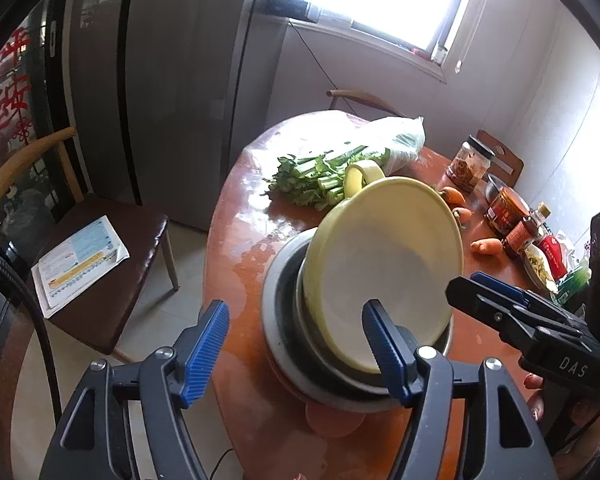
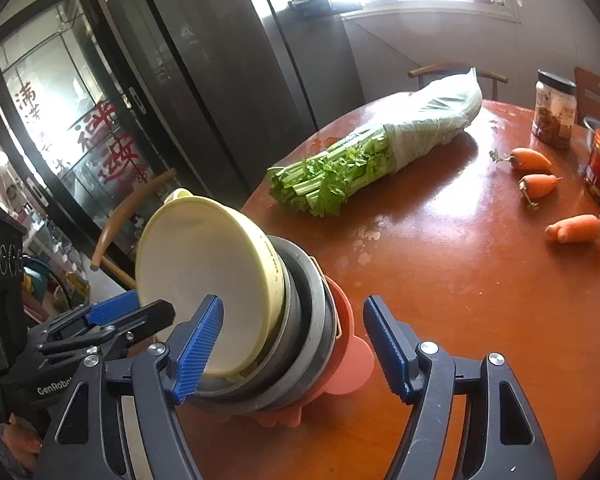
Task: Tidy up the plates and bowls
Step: 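Lower the stack onto the steel tray and open both grippers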
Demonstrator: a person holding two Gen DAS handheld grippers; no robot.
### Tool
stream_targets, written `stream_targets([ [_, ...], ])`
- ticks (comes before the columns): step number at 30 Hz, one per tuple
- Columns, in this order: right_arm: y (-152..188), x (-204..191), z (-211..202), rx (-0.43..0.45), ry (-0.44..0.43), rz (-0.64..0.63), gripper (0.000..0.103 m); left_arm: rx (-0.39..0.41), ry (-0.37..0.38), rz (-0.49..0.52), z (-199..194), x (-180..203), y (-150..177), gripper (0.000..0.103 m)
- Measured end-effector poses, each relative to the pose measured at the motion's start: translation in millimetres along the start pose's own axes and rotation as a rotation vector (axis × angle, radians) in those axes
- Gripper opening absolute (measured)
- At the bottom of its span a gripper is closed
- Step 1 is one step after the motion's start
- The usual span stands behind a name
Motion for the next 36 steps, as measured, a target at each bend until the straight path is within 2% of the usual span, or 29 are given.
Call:
stream_targets([
  [8, 3.8, 3.2, -17.9, 0.029, 0.000, 0.008, 0.075, 0.031, -0.035, -0.013, -22.4, -12.5, 6.1, 0.069],
  [17, 16.6, 5.8, -23.1, 0.021, 0.011, 0.003, 0.075, 0.037, -0.087, -0.024, -35.9, -29.3, 22.2, 0.069],
  [23, 26.4, 13.3, -17.7, -0.004, 0.016, 0.021, 0.075, -0.005, -0.067, -0.089, -19.3, -54.1, 32.9, 0.069],
  [29, 24.9, 7.5, -4.9, -0.026, 0.006, 0.019, 0.076, -0.049, -0.021, -0.121, 7.3, -58.1, 29.1, 0.069],
  [33, 22.6, 2.3, -0.3, -0.023, 0.021, -0.004, 0.076, -0.049, -0.026, -0.113, 10.4, -57.5, 27.5, 0.069],
  [36, 23.7, 1.1, -4.7, -0.007, 0.020, -0.008, 0.076, -0.020, -0.079, -0.089, -1.4, -58.1, 29.7, 0.069],
])
Point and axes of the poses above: each gripper's, at about its wrist camera, not at the fingertips, and z roughly the way its jaws point, x to its right, y to its underside, the point moved 10 cm from there along z, roughly the way its jaws point, and after that the axes turned 2 degrees about z, right-handed, at the moved point
